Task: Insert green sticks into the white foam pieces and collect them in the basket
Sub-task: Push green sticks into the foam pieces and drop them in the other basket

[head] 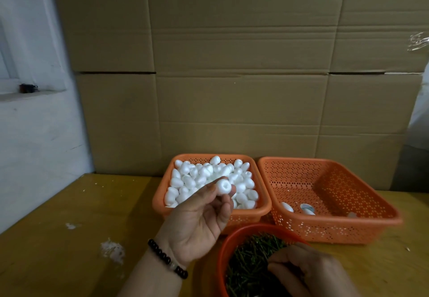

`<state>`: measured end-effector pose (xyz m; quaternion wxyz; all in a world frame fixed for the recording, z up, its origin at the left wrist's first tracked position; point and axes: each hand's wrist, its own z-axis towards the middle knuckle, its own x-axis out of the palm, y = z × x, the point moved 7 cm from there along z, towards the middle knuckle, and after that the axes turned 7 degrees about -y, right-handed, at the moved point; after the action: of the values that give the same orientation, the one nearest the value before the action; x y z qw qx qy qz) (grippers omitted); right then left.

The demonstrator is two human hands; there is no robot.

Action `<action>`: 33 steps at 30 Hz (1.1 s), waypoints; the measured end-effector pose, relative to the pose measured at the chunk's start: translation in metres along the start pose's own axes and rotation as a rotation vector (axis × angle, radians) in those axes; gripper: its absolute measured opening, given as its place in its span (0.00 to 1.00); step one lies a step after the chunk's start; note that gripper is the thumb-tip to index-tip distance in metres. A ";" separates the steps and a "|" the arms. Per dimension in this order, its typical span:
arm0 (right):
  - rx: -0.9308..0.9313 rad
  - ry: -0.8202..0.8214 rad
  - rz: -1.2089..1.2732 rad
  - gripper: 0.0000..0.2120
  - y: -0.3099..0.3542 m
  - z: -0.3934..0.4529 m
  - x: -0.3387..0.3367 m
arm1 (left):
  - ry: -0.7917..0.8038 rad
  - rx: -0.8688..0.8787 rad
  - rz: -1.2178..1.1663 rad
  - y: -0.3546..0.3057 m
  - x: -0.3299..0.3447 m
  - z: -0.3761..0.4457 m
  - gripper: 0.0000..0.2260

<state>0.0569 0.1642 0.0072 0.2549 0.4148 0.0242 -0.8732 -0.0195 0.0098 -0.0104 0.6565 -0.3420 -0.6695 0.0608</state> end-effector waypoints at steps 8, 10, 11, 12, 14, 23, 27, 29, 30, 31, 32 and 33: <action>-0.059 -0.046 -0.007 0.20 0.005 0.001 -0.003 | 0.033 -0.061 -0.141 0.014 0.015 -0.009 0.12; -0.074 -0.062 -0.007 0.20 0.005 0.000 -0.003 | 0.015 -0.054 -0.120 0.016 0.015 -0.009 0.12; -0.069 -0.064 -0.002 0.20 0.004 0.000 -0.002 | 0.010 -0.043 -0.102 0.016 0.014 -0.009 0.11; -0.061 -0.066 -0.003 0.21 0.003 0.000 -0.002 | 0.007 -0.030 -0.080 0.016 0.015 -0.009 0.10; -0.043 -0.072 0.002 0.21 -0.001 -0.001 -0.001 | -0.001 -0.010 -0.039 0.015 0.012 -0.007 0.14; 0.076 -0.093 0.219 0.16 -0.024 -0.010 0.011 | -0.008 0.132 0.112 0.011 0.006 -0.001 0.10; 0.039 -0.099 0.197 0.18 -0.018 -0.008 0.007 | 0.024 0.166 0.179 0.011 0.009 0.000 0.10; -0.007 -0.118 0.133 0.18 -0.015 -0.007 0.005 | 0.042 0.178 0.190 0.012 0.010 -0.001 0.11; -0.014 -0.132 0.135 0.18 -0.015 -0.007 0.004 | 0.054 0.183 0.199 0.012 0.012 -0.002 0.11; -0.009 -0.134 0.154 0.18 -0.014 -0.006 0.003 | 0.066 0.189 0.209 0.012 0.013 -0.002 0.11; -0.007 -0.128 0.171 0.17 -0.014 -0.007 0.003 | 0.075 0.193 0.222 0.012 0.015 -0.003 0.11; -0.014 -0.131 0.151 0.16 -0.012 -0.006 0.001 | 0.083 0.199 0.235 0.013 0.016 -0.004 0.11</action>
<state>0.0551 0.1756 0.0004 0.3238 0.3557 -0.0176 -0.8766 -0.0094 0.0266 -0.0032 0.7025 -0.3536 -0.5880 0.1891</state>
